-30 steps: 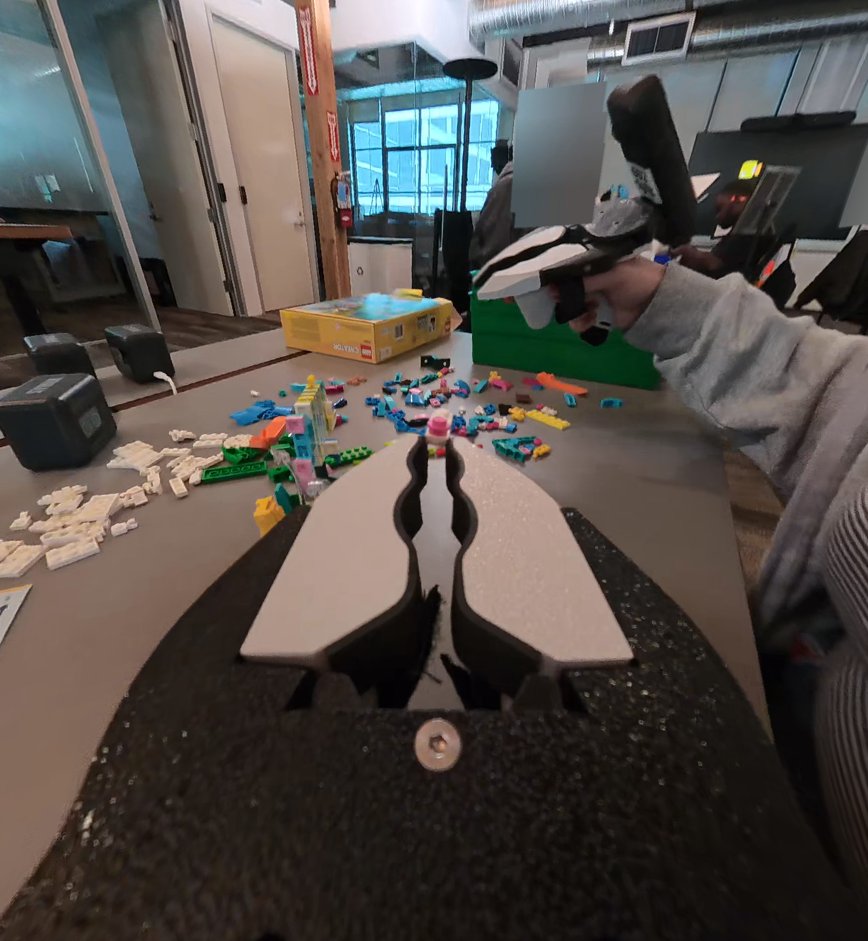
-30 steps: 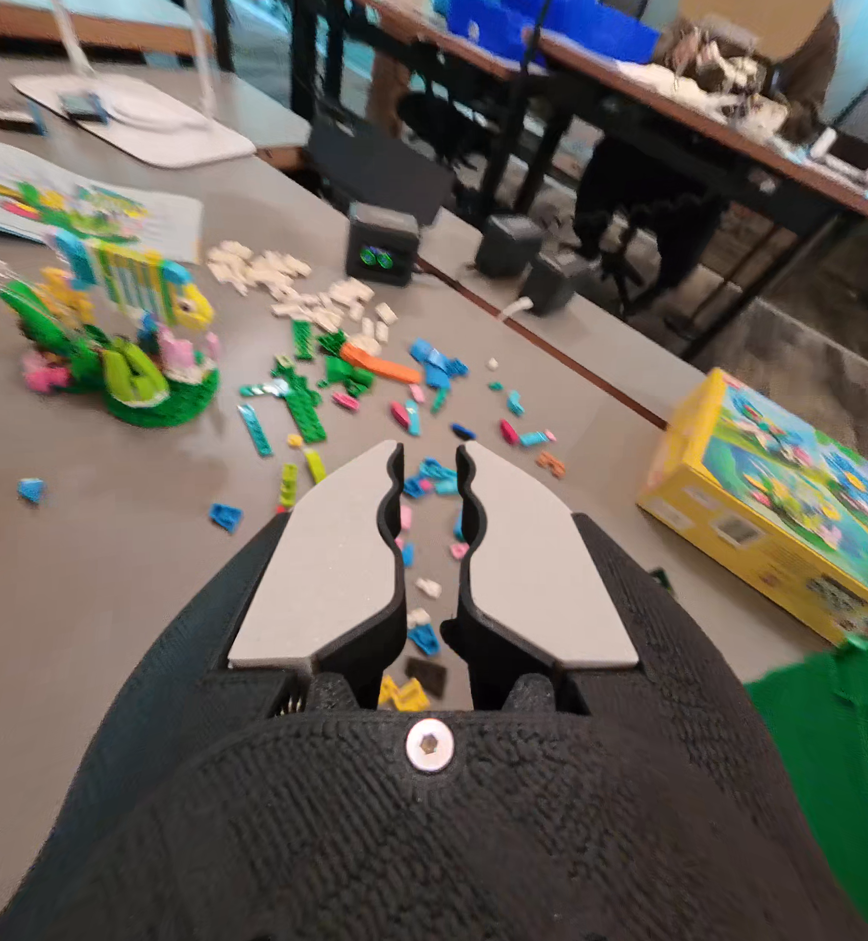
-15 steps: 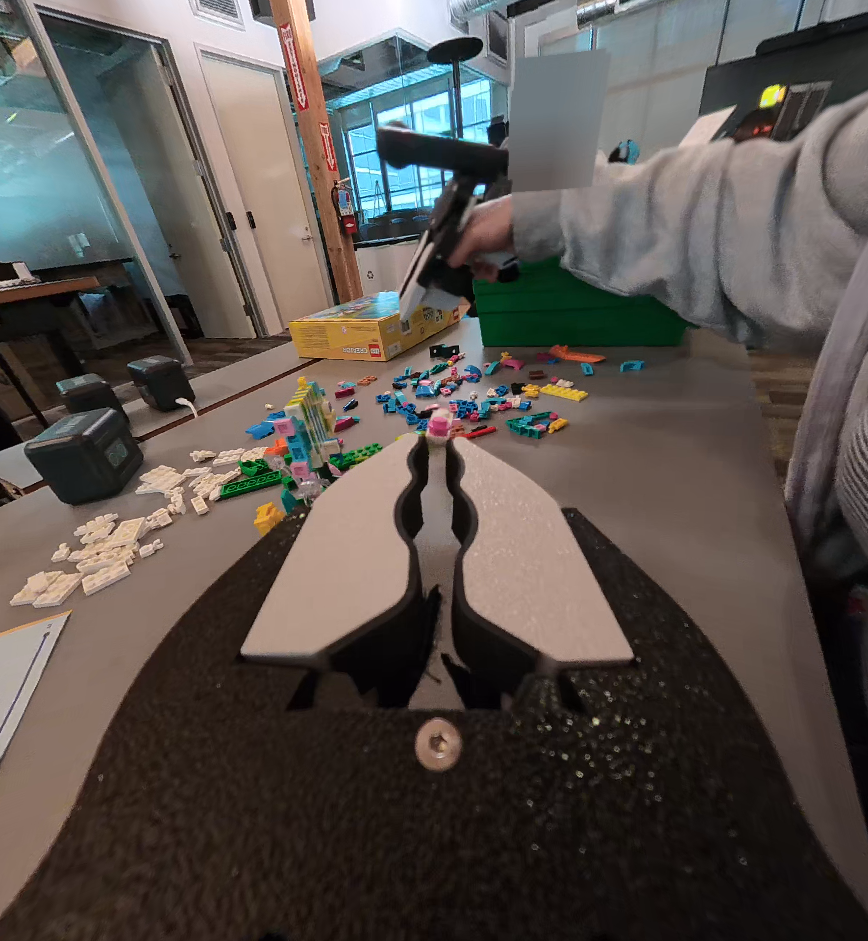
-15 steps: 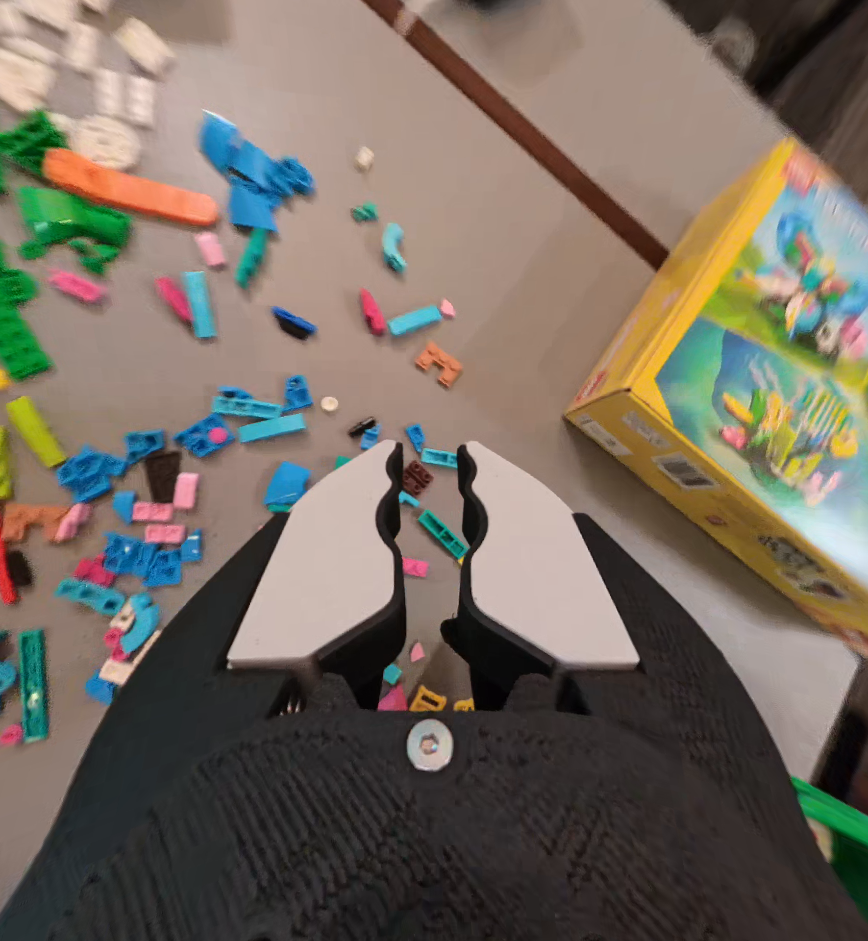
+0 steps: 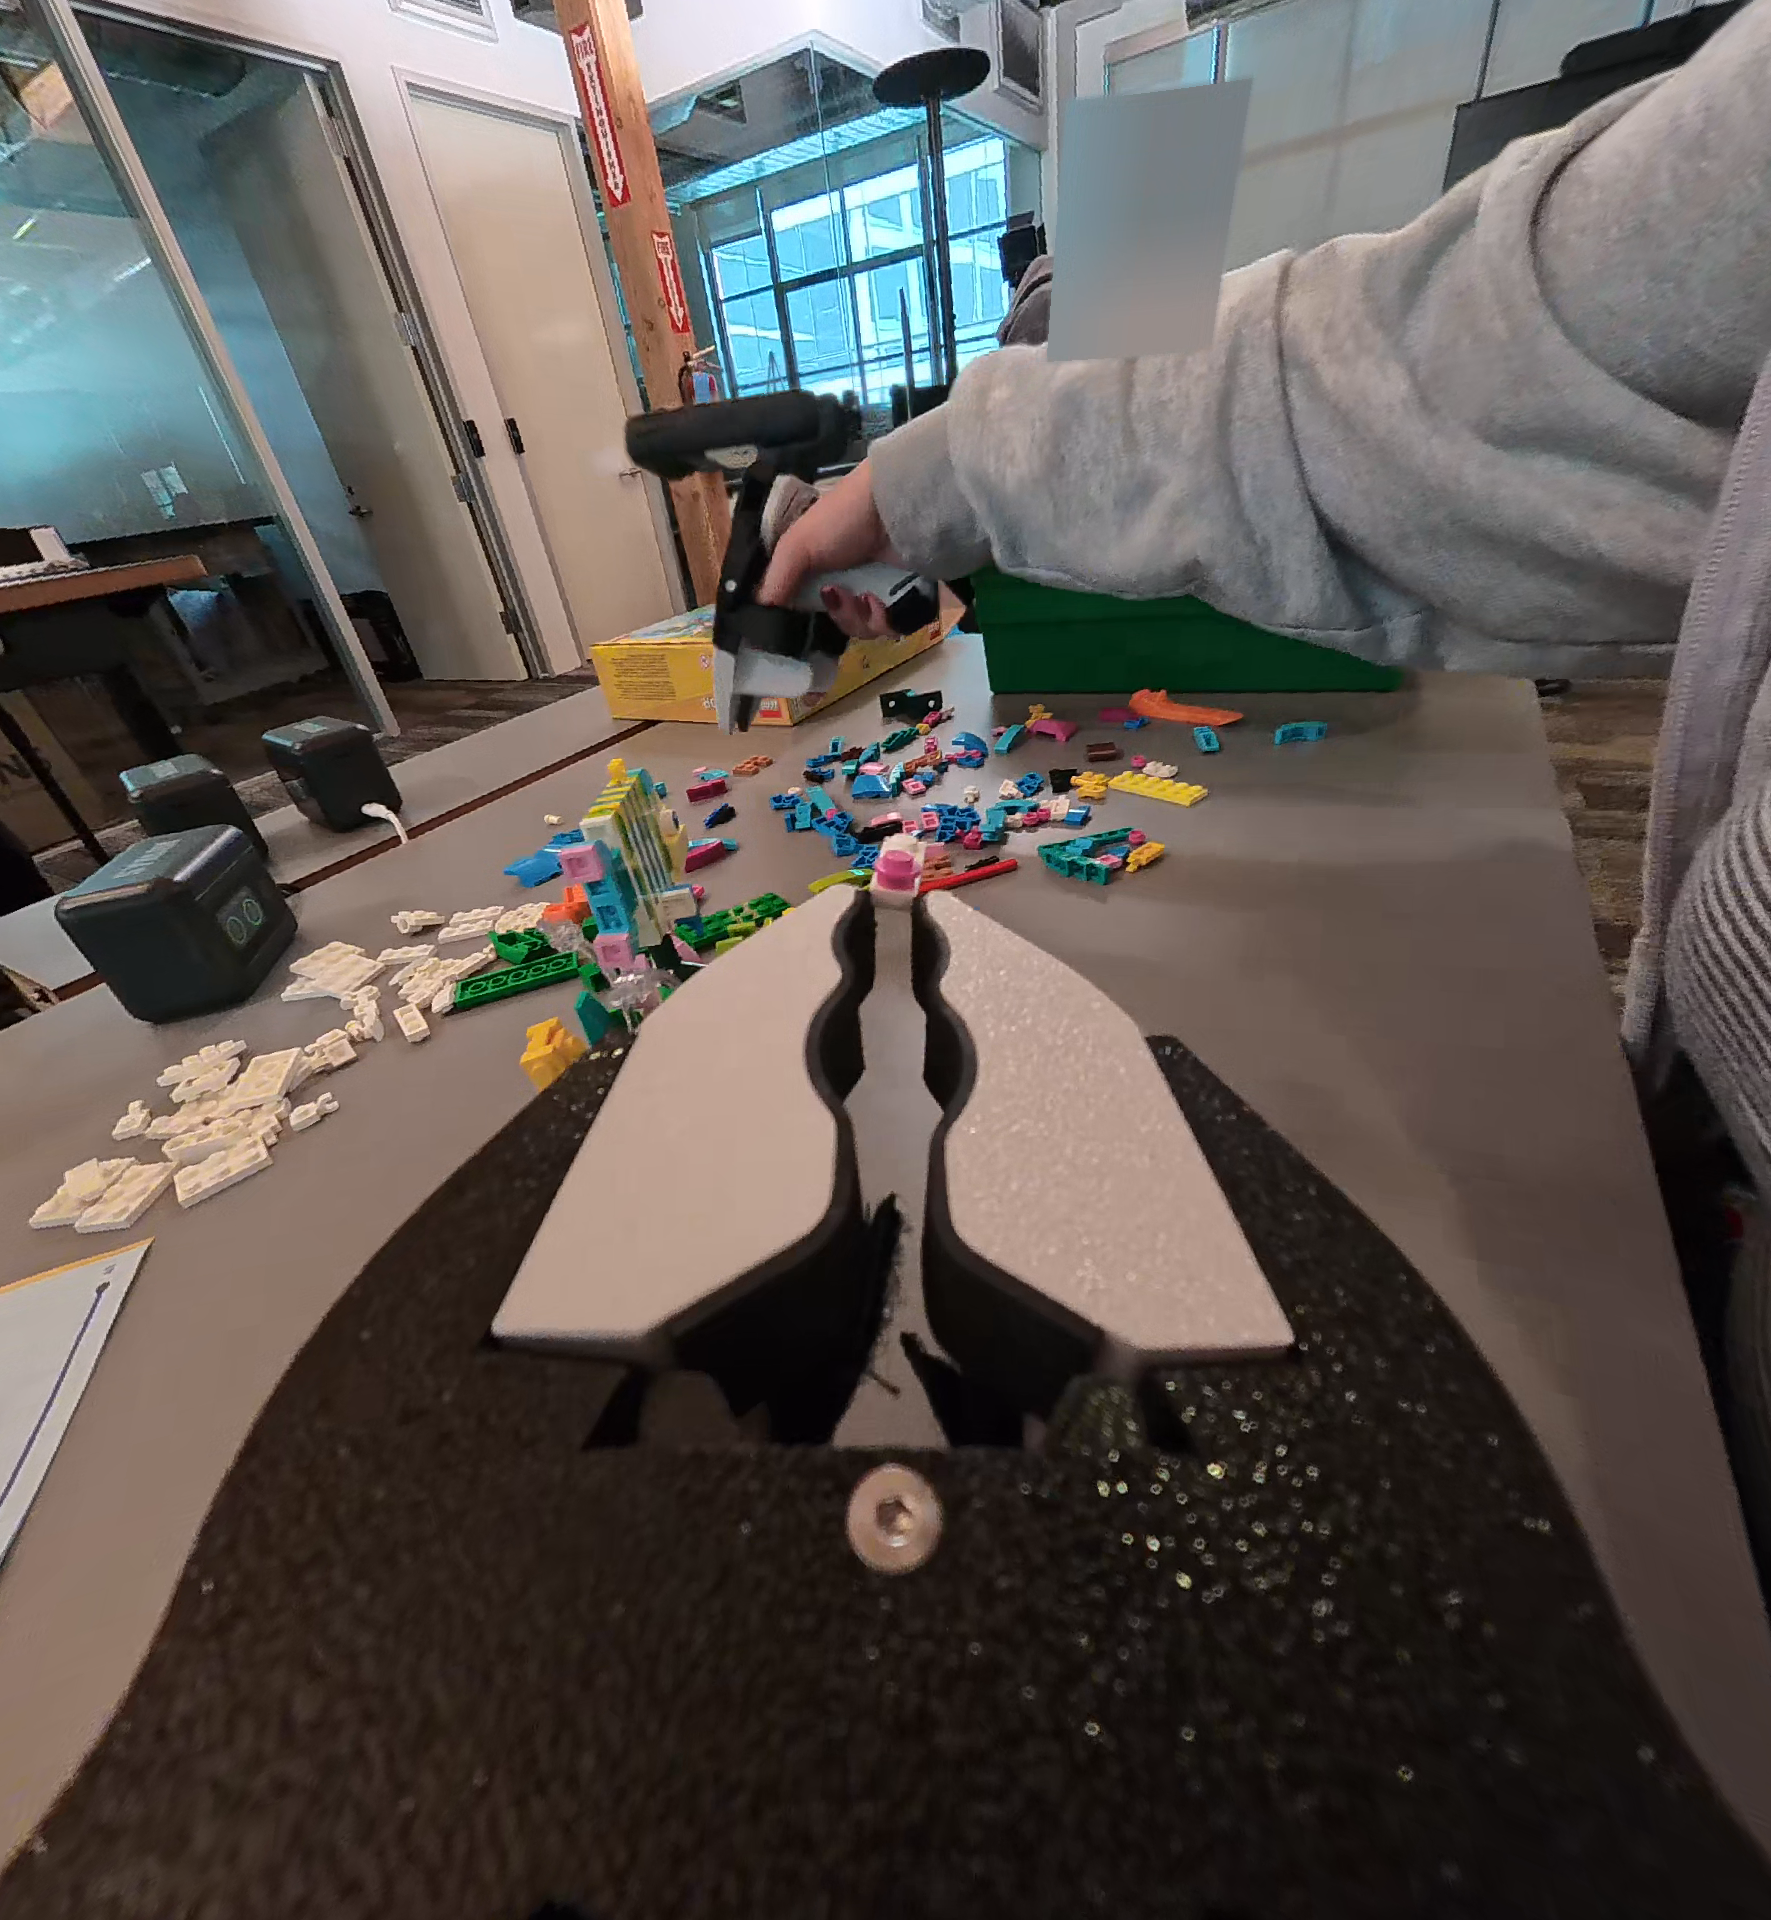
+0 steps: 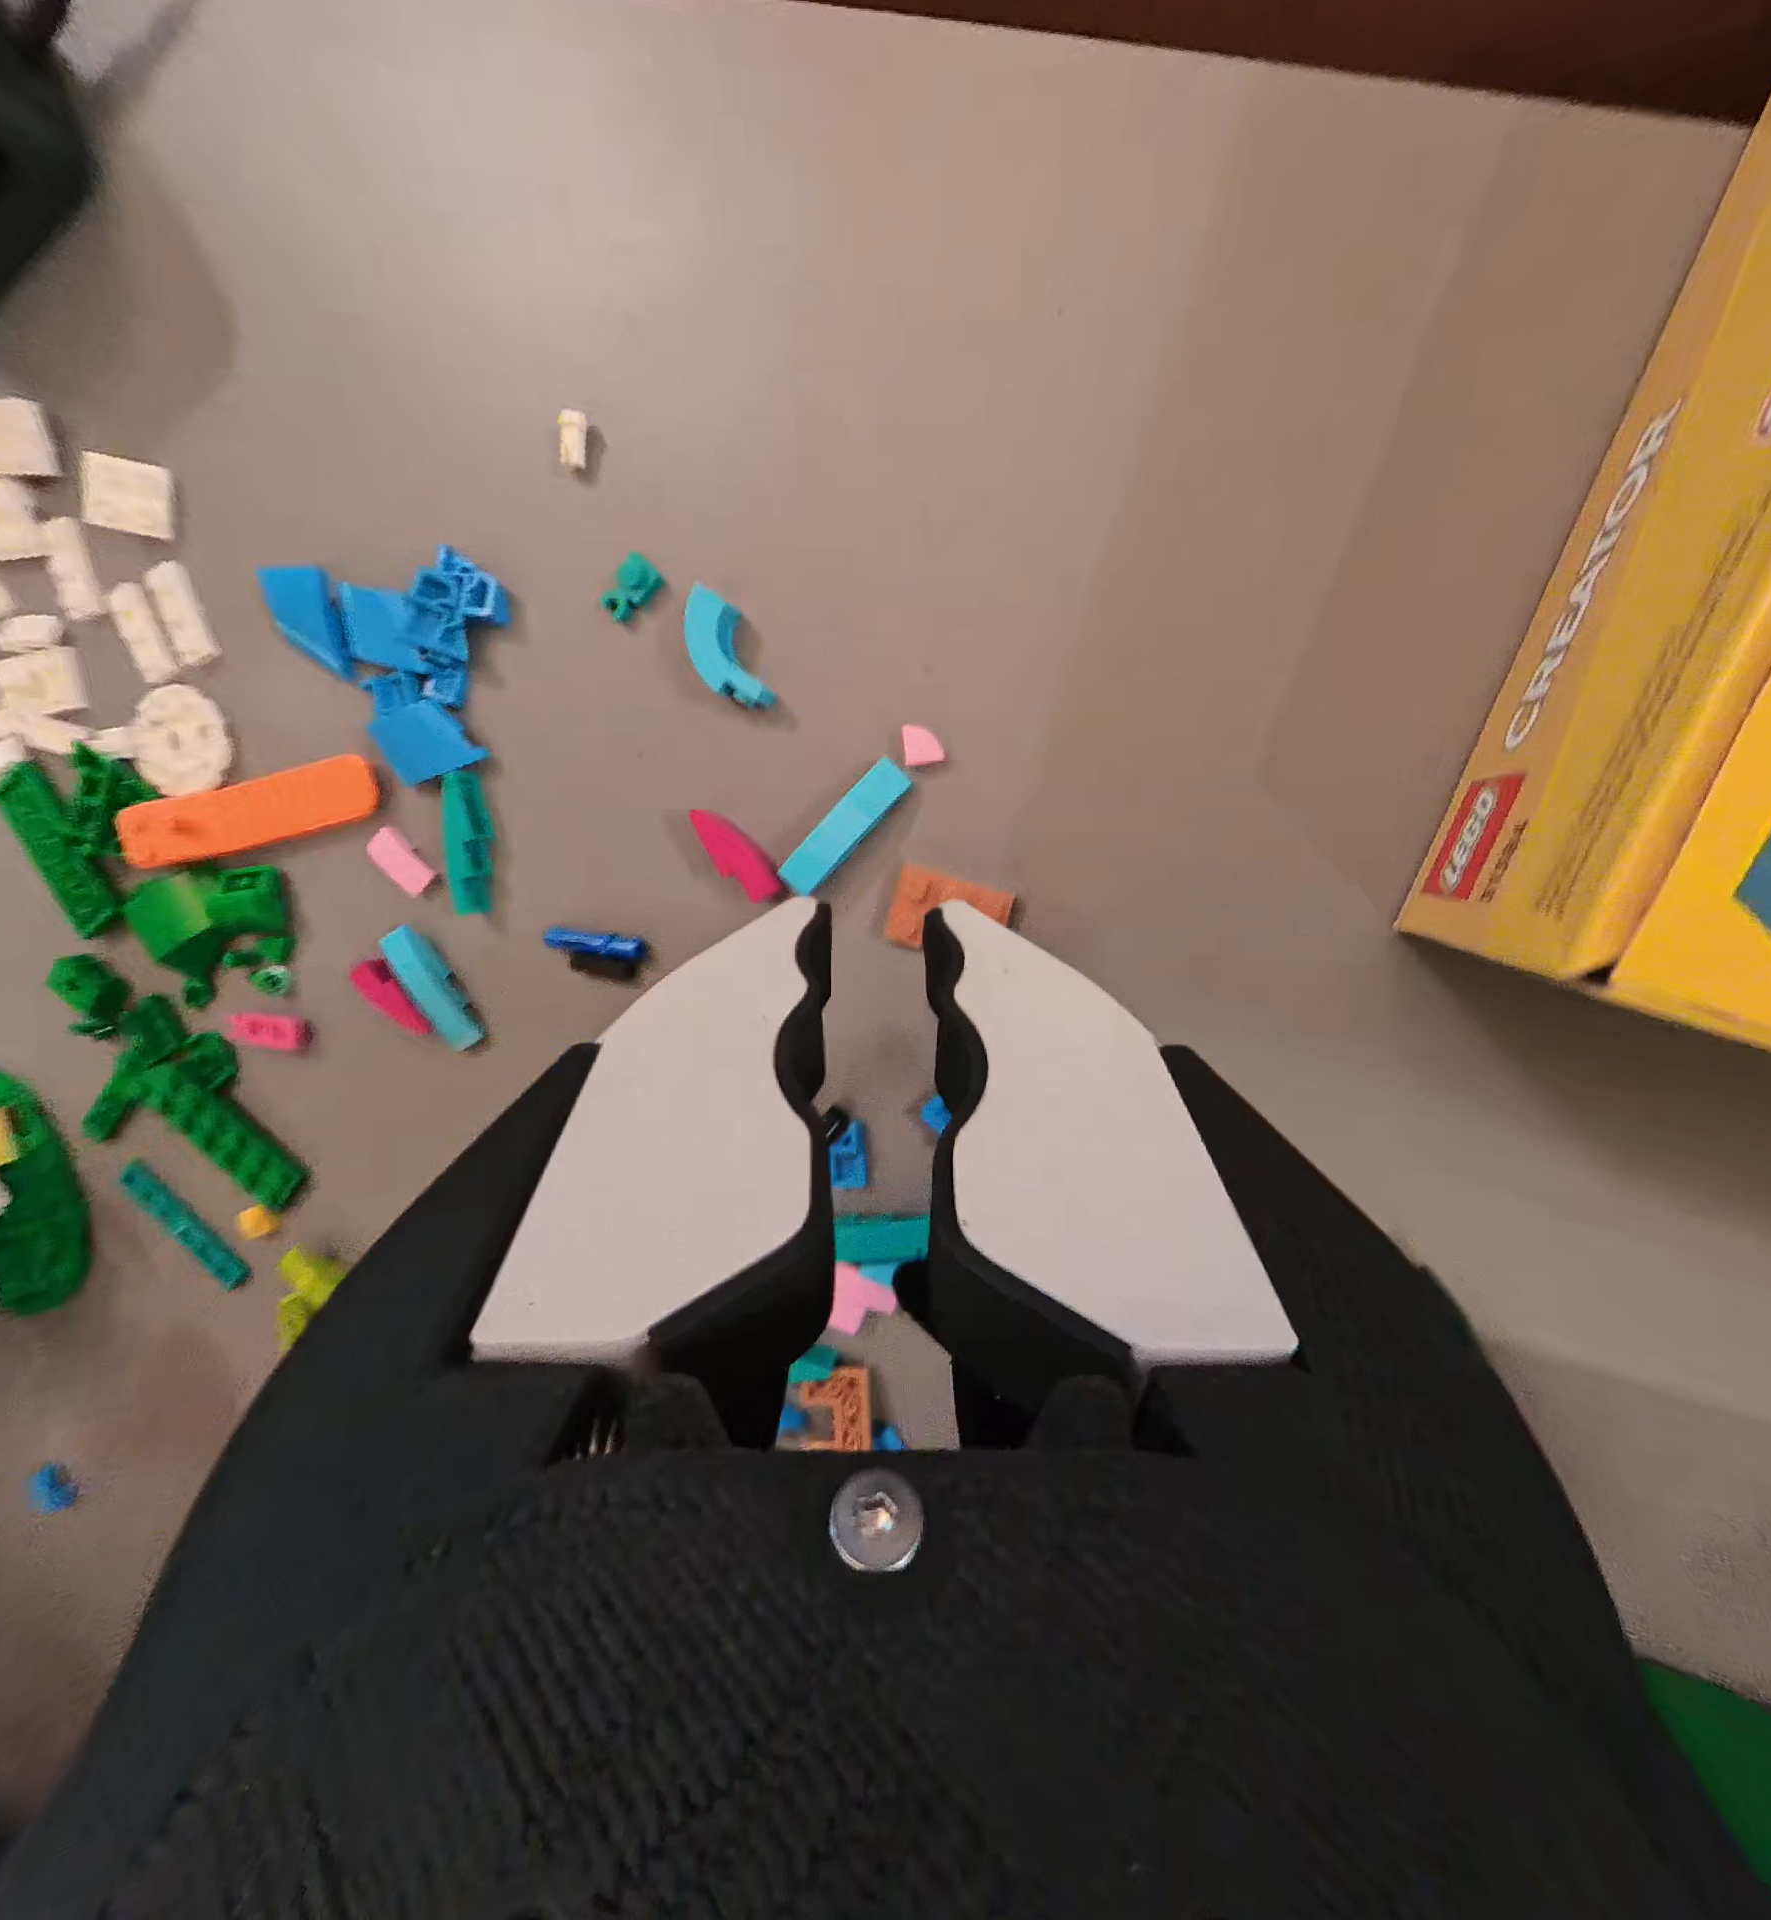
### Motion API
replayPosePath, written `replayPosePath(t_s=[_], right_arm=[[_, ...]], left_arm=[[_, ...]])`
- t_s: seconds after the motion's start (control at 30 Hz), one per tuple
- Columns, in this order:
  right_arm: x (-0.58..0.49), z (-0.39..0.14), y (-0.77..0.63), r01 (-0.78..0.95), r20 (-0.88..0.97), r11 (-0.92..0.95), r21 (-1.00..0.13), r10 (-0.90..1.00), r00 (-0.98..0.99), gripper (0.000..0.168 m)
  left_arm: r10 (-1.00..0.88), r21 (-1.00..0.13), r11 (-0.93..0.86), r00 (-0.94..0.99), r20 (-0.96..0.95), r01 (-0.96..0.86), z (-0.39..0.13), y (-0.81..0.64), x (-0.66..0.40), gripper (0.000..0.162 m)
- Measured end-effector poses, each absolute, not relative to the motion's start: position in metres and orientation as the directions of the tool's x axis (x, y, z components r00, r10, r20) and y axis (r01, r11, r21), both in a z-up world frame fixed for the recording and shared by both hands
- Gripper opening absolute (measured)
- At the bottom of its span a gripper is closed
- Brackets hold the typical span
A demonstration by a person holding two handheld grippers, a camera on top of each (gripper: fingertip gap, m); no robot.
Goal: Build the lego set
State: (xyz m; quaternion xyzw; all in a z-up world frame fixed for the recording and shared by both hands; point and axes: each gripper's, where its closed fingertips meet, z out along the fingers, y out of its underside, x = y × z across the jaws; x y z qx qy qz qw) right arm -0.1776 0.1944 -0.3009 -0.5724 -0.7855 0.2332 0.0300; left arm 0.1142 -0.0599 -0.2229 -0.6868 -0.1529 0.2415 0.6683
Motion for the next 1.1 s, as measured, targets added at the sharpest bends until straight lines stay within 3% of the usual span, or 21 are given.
replayPosePath(t_s=[0.87,1.1], right_arm=[[-0.198,-0.297,0.184,0.799,0.069,0.426,-0.425,0.895,-0.441,0.023],[-0.192,-0.293,0.191,0.760,0.106,0.532,-0.374,0.838,-0.535,0.013]], left_arm=[[0.532,-0.986,-0.076,0.830,-0.165,-0.147,-0.221,-0.058,0.119,0.006],[0.533,-0.986,-0.075,0.830,-0.164,-0.147,-0.221,-0.058,0.119,0.006]])
